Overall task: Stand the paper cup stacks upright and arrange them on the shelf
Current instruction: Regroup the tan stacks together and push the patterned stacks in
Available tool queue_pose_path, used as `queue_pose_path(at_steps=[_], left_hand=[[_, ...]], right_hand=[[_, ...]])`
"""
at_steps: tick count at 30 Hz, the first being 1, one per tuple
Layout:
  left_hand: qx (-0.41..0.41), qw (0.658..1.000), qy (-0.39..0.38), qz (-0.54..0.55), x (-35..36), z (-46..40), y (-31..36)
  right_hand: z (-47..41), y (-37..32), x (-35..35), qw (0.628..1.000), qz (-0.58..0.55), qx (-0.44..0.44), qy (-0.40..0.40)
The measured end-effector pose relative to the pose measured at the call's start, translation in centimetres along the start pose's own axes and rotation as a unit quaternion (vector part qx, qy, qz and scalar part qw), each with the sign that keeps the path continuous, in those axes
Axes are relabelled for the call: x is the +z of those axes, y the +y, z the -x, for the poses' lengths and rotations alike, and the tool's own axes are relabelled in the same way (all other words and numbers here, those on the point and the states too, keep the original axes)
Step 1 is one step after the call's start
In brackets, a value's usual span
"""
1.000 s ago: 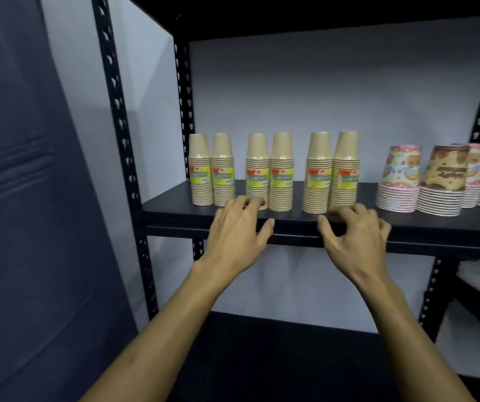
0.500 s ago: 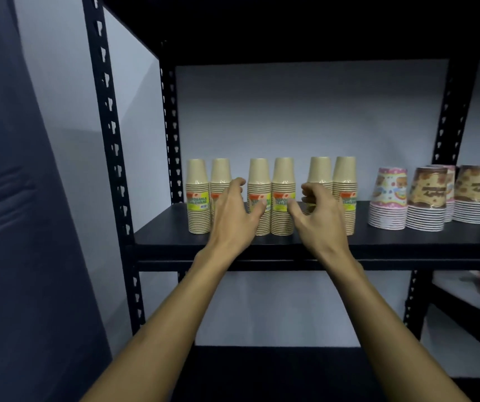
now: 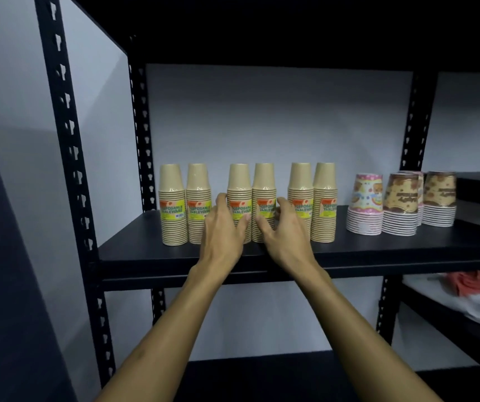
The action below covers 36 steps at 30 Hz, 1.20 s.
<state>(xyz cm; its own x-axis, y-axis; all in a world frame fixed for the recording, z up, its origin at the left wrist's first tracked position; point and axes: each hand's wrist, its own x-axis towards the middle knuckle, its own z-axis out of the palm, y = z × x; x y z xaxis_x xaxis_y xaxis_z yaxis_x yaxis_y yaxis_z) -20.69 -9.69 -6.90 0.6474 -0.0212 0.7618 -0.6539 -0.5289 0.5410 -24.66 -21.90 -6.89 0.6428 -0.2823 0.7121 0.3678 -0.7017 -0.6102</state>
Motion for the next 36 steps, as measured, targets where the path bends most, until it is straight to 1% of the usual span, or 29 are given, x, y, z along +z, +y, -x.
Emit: queue_pose_path(at_steps=[5,11,17,23,26,29,33,36], left_hand=[[-0.006,1.0,-0.007,-0.008,1.0,-1.0,-0.6],[-0.023,0.999,-0.018,-0.028,2.0,-1.6,-0.7],[-0.041,0.997,-0.044,-0.047,2.6,-2.7,-0.5],[-0.017,0.998,-0.027,-0.054,3.2,-2.0,-1.2],[-0.022,0.998,-0.009,-0.054,3.1,-2.1,-1.2],[-0.012,0.999,0.011,-0.051,2.5,-1.7,-0.5],[0.066,0.994,0.059,-0.07,1.5,-1.2,1.0],[0.106,0.99,0.071,-0.065,1.6,-0.9,2.9]], right_hand=[[-1.4,1.3,1.3,0.999,0.032,0.005,-0.001],[-2.7,1.9,2.2,0.995,0.097,0.009,-0.03],[-4.0,2.1,2.3,0.992,0.118,0.022,-0.049],[-3.5,2.0,2.5,0.99,0.139,0.008,-0.04],[-3.0,1.5,2.0,0.987,0.157,0.003,-0.038],[-2.2,0.8,0.5,0.988,0.153,-0.017,-0.013],[-1.5,0.8,-2.6,0.988,0.122,-0.064,0.063],[-1.9,1.9,-5.4,0.984,0.127,-0.049,0.118]])
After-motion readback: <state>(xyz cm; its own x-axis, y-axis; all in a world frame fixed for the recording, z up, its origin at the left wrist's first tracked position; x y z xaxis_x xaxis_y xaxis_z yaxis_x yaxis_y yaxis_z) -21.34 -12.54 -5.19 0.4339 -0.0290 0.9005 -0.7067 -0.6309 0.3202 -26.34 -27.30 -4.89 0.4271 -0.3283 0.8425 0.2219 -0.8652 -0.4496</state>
